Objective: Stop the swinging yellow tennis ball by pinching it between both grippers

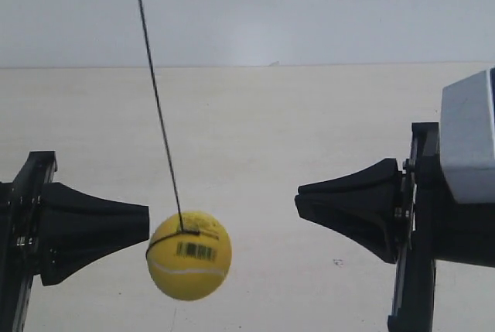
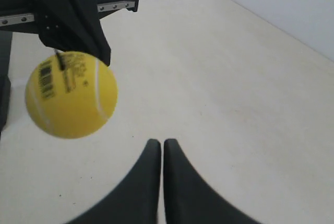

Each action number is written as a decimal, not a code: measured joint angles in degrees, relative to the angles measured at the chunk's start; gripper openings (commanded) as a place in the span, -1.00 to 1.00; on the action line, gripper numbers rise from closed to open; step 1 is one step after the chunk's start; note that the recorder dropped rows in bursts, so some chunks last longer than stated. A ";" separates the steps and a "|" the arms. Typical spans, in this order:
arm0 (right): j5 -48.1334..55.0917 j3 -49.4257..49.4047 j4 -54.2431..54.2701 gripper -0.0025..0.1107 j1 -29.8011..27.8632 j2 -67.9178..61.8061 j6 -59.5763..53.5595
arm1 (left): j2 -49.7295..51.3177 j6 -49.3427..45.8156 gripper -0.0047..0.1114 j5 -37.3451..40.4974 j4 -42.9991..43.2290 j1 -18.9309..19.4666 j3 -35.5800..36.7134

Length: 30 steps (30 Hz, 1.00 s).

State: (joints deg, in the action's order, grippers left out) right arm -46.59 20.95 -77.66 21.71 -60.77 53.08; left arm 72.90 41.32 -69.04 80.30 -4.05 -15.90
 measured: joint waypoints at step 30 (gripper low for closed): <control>-12.57 0.02 3.21 -0.96 0.00 -15.11 -12.34 | 0.00 1.15 -0.84 -0.28 5.71 0.00 0.00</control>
State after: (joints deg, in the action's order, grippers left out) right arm -59.16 20.97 -74.45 21.71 -75.88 40.74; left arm 72.90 42.47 -69.32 86.02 -4.05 -15.90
